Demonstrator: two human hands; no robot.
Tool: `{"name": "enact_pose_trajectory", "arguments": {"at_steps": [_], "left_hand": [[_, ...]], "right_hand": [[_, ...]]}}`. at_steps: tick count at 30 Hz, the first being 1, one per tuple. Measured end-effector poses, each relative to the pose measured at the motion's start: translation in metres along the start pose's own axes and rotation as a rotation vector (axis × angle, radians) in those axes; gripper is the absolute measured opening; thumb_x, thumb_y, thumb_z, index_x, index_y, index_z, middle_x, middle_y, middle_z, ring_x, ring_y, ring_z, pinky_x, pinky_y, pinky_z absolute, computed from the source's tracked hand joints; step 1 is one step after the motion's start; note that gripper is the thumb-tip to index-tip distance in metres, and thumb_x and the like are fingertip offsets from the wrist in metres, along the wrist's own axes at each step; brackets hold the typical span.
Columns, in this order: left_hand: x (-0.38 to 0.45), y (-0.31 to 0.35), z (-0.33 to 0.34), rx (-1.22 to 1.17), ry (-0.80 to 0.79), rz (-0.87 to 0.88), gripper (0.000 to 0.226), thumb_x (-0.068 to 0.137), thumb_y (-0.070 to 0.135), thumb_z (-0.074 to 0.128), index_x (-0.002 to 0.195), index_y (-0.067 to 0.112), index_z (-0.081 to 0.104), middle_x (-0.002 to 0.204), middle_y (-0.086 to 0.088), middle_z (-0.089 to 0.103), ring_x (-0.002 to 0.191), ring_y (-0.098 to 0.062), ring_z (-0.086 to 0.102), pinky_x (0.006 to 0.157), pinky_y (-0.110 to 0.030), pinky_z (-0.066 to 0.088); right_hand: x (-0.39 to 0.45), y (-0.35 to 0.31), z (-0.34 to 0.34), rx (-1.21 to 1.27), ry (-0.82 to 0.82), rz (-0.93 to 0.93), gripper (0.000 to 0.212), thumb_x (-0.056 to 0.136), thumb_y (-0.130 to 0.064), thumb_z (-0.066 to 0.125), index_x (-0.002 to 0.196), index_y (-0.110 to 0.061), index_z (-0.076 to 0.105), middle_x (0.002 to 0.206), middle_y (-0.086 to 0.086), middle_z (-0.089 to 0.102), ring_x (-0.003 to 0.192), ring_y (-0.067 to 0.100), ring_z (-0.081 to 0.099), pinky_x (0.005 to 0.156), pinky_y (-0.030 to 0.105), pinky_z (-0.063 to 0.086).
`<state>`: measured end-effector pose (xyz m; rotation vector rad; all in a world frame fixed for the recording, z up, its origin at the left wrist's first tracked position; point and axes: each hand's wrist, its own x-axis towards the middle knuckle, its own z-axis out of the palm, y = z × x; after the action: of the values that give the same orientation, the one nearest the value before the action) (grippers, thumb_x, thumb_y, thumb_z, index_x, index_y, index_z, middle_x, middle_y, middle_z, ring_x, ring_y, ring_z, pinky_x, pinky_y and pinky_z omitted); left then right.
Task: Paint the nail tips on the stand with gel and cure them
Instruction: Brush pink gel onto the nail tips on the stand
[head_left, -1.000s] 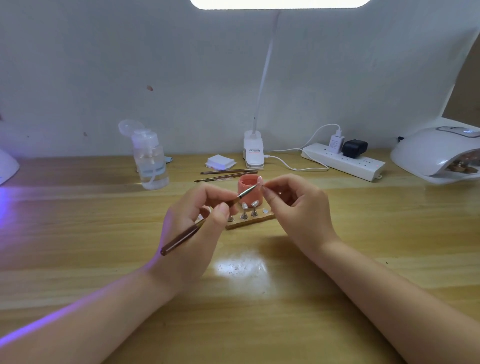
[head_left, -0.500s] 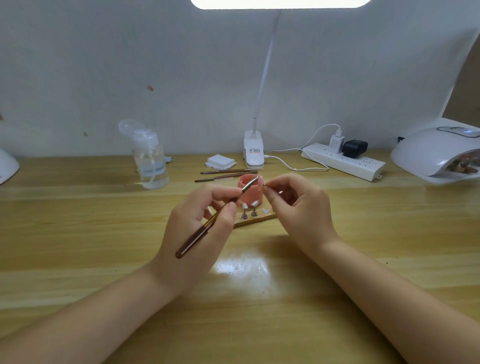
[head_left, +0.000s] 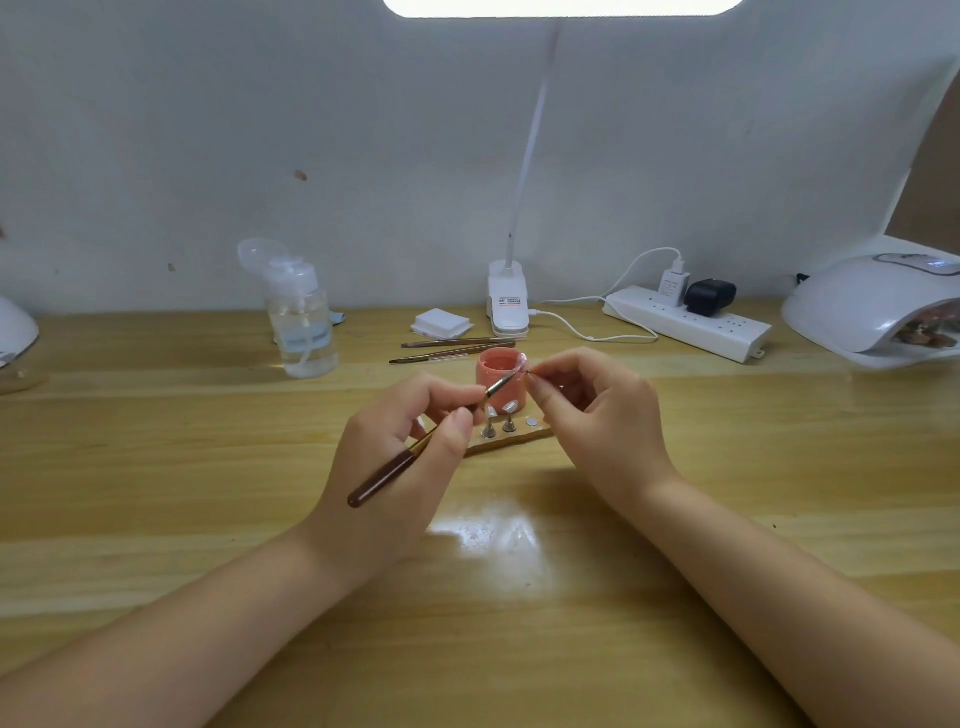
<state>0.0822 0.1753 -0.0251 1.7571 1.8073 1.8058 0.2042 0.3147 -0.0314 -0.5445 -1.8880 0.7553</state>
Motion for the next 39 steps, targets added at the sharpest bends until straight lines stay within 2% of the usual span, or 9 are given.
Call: {"name": "enact_pose_trajectory", "arguments": {"at_steps": [4, 9, 14, 17, 20, 23, 28, 33, 39], "left_hand": [[-0.001, -0.001, -0.002, -0.054, 0.017, 0.031, 0.023, 0.084, 0.032, 0.047, 0.091, 0.019, 0.065, 0.085, 0.011, 0.069, 0.084, -0.010, 0.065, 0.074, -0.022, 0.049], [0.000, -0.008, -0.001, -0.144, 0.092, -0.069, 0.022, 0.082, 0.038, 0.049, 0.094, 0.028, 0.065, 0.087, 0.009, 0.070, 0.088, -0.012, 0.066, 0.079, -0.031, 0.051], [0.004, -0.020, -0.001, -0.248, 0.183, -0.189, 0.016, 0.083, 0.030, 0.053, 0.095, 0.026, 0.064, 0.084, 0.012, 0.070, 0.085, -0.005, 0.064, 0.075, -0.015, 0.048], [0.005, -0.024, 0.000, -0.284, 0.231, -0.249, 0.018, 0.084, 0.026, 0.050, 0.095, 0.022, 0.064, 0.082, 0.010, 0.070, 0.081, -0.001, 0.064, 0.069, -0.011, 0.047], [0.005, -0.025, 0.001, -0.312, 0.265, -0.288, 0.019, 0.083, 0.027, 0.050, 0.094, 0.022, 0.065, 0.081, 0.007, 0.070, 0.079, -0.002, 0.065, 0.068, -0.013, 0.049], [0.005, -0.024, 0.002, -0.315, 0.260, -0.296, 0.020, 0.083, 0.027, 0.050, 0.094, 0.020, 0.065, 0.080, 0.010, 0.070, 0.081, -0.003, 0.065, 0.072, -0.016, 0.051], [0.003, -0.021, 0.004, -0.304, 0.243, -0.296, 0.018, 0.084, 0.024, 0.052, 0.095, 0.018, 0.065, 0.084, 0.006, 0.068, 0.083, -0.006, 0.066, 0.073, -0.014, 0.050], [0.003, -0.019, 0.003, -0.345, 0.176, -0.349, 0.014, 0.094, 0.008, 0.055, 0.095, 0.016, 0.065, 0.080, 0.012, 0.069, 0.084, -0.007, 0.066, 0.084, -0.030, 0.052], [0.001, -0.017, 0.004, -0.470, 0.133, -0.413, 0.016, 0.077, 0.025, 0.054, 0.088, 0.024, 0.066, 0.080, 0.007, 0.066, 0.083, -0.006, 0.065, 0.094, -0.048, 0.052]], "right_hand": [[0.001, 0.002, -0.001, 0.013, 0.028, 0.044, 0.004, 0.085, -0.012, 0.072, 0.087, -0.015, 0.070, 0.070, -0.008, 0.068, 0.061, 0.015, 0.065, 0.062, 0.042, 0.055], [0.003, 0.006, -0.003, 0.057, 0.030, 0.173, 0.005, 0.085, -0.015, 0.071, 0.089, -0.015, 0.069, 0.074, 0.000, 0.072, 0.065, 0.015, 0.070, 0.068, 0.043, 0.058], [0.004, 0.012, -0.005, -0.053, -0.044, 0.220, 0.008, 0.082, -0.023, 0.073, 0.075, -0.026, 0.072, 0.073, -0.006, 0.072, 0.065, 0.012, 0.069, 0.072, 0.043, 0.057], [0.006, 0.016, -0.006, -0.202, -0.052, 0.226, 0.015, 0.080, -0.033, 0.074, 0.066, -0.033, 0.069, 0.065, -0.015, 0.067, 0.062, 0.004, 0.060, 0.062, 0.028, 0.047], [0.006, 0.020, -0.005, -0.357, -0.094, 0.243, 0.012, 0.081, -0.034, 0.072, 0.070, -0.031, 0.073, 0.055, -0.017, 0.056, 0.061, 0.009, 0.053, 0.052, 0.023, 0.032], [0.006, 0.022, -0.004, -0.470, -0.130, 0.264, 0.012, 0.083, -0.037, 0.068, 0.084, -0.029, 0.077, 0.065, -0.014, 0.059, 0.071, 0.014, 0.056, 0.051, 0.022, 0.028], [0.006, 0.022, -0.004, -0.592, -0.228, 0.273, 0.020, 0.087, -0.047, 0.064, 0.090, -0.032, 0.076, 0.085, -0.006, 0.071, 0.088, 0.017, 0.060, 0.061, 0.027, 0.037], [0.003, 0.020, -0.003, -0.741, -0.210, 0.146, 0.024, 0.086, -0.051, 0.060, 0.087, -0.033, 0.075, 0.083, -0.007, 0.069, 0.086, 0.019, 0.060, 0.060, 0.027, 0.039], [-0.004, 0.018, 0.003, -0.780, -0.175, 0.032, 0.028, 0.081, -0.054, 0.058, 0.080, -0.031, 0.074, 0.068, -0.006, 0.067, 0.073, 0.018, 0.062, 0.056, 0.025, 0.042]]}}
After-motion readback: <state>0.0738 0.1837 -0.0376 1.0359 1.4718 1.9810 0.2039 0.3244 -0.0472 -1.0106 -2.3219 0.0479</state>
